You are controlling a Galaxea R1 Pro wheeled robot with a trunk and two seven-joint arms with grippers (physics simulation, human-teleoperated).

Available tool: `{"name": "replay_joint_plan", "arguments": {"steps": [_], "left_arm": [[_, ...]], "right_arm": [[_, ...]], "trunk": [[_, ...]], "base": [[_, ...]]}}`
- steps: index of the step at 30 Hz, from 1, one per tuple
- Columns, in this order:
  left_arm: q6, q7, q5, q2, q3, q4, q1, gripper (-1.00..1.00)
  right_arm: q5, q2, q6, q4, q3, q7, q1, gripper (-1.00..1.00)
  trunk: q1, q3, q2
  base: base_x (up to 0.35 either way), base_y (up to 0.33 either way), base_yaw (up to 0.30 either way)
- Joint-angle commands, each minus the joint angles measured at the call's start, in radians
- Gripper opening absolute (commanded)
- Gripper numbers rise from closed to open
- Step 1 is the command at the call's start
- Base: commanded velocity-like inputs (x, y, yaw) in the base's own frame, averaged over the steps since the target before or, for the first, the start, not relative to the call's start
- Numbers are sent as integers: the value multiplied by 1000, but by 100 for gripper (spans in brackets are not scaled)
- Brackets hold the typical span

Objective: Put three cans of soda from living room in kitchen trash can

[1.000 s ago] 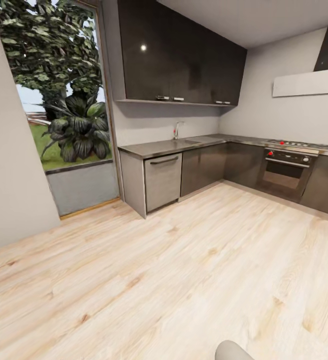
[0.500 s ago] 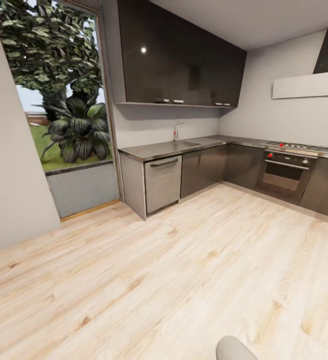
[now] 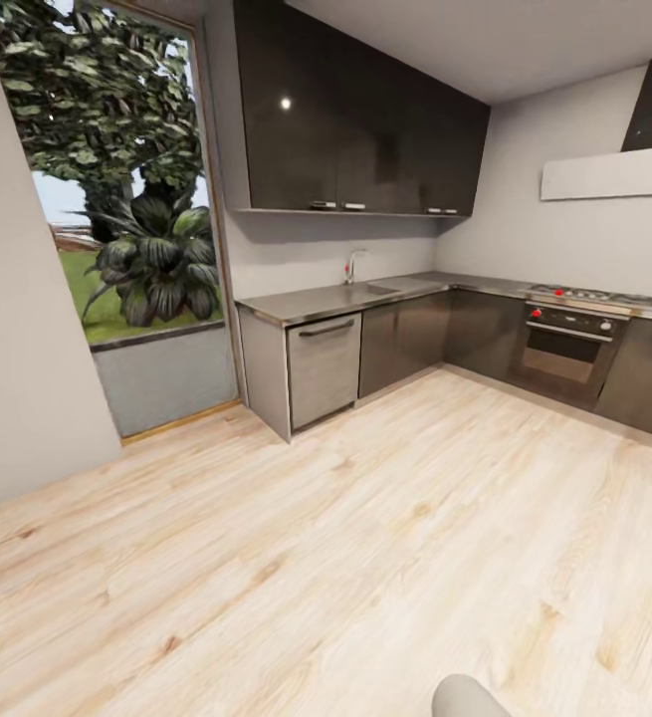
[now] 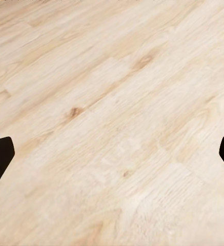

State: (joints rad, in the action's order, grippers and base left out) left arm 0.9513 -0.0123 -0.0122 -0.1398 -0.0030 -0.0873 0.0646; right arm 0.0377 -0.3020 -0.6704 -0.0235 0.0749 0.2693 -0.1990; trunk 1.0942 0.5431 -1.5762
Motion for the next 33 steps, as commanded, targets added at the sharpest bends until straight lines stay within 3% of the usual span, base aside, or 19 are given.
{"name": "replay_joint_plan", "arguments": {"steps": [1,33], "left_arm": [[1,0,0,0,0,0,0,100],[4,1,1,0,0,3,0,100]], "right_arm": [[-7,0,0,-2,17,5,0,-100],[-7,10,3,-11,33,-16,1,-100]], "trunk": [[-4,-3,7],[-12,-10,21]], "base": [[0,0,0],[0,0,0]]}}
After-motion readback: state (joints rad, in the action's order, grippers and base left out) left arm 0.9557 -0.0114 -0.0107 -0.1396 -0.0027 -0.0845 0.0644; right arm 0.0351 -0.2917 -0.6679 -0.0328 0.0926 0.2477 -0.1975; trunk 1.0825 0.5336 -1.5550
